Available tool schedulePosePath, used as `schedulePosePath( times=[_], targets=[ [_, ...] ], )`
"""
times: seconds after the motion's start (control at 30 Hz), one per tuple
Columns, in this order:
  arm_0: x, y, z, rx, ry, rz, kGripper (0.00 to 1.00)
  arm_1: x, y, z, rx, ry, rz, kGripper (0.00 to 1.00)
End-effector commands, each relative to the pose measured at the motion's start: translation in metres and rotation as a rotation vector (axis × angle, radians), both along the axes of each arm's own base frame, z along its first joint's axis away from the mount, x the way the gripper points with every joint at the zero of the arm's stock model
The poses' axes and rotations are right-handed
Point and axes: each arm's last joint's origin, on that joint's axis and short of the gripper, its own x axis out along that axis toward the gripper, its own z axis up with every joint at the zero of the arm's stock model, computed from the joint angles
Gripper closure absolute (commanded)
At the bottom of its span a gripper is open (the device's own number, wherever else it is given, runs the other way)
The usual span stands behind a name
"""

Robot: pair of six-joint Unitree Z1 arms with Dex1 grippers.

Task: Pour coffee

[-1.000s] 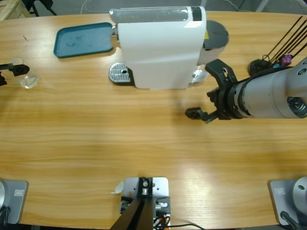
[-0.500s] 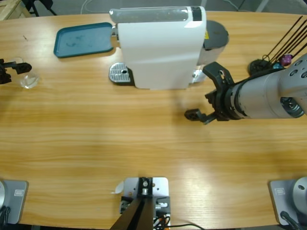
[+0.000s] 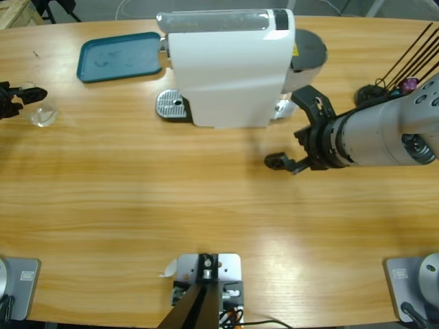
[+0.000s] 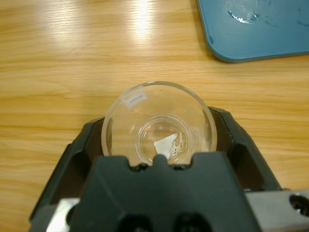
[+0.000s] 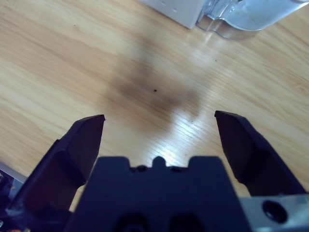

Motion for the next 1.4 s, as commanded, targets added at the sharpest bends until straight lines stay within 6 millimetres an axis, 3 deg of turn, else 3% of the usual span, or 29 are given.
schedulePosePath(
  times=[0.03,0.3,0.47,0.63,0.77,0.97,1.2,1.4],
  targets=[
    [-0.016,-0.004,0.025,-0.028,-0.122,-0.215,1.000,0.005,-0.002,0.010,-0.014,-0.011,0.017,0.000],
    [-0.030,-0.014,0.027,-0.060,-0.043,-0.466,1.000,0.007,-0.012,0.054,0.016,-0.071,-0.001,0.000],
    [-0.028,-0.026,0.037,-0.045,-0.041,-0.805,1.000,0.001,-0.019,0.056,0.003,-0.066,-0.003,0.000],
    [-0.024,-0.035,0.046,0.040,-0.127,-1.005,1.000,-0.006,-0.030,0.051,-0.013,-0.053,-0.014,0.000],
    [-0.010,-0.043,0.048,0.084,-0.188,-1.138,1.000,-0.009,-0.034,0.051,-0.023,-0.046,-0.020,0.000],
    [0.031,-0.069,0.043,-0.046,-0.245,-1.344,1.000,-0.012,-0.049,0.058,-0.044,-0.051,-0.047,0.000],
    [0.044,-0.088,0.019,-0.030,-0.194,-1.418,1.000,-0.026,-0.069,0.075,-0.028,-0.087,-0.062,0.000],
    [0.057,-0.104,0.016,-0.004,-0.187,-1.431,1.000,-0.024,-0.069,0.073,-0.045,-0.081,-0.063,0.000]
  ],
)
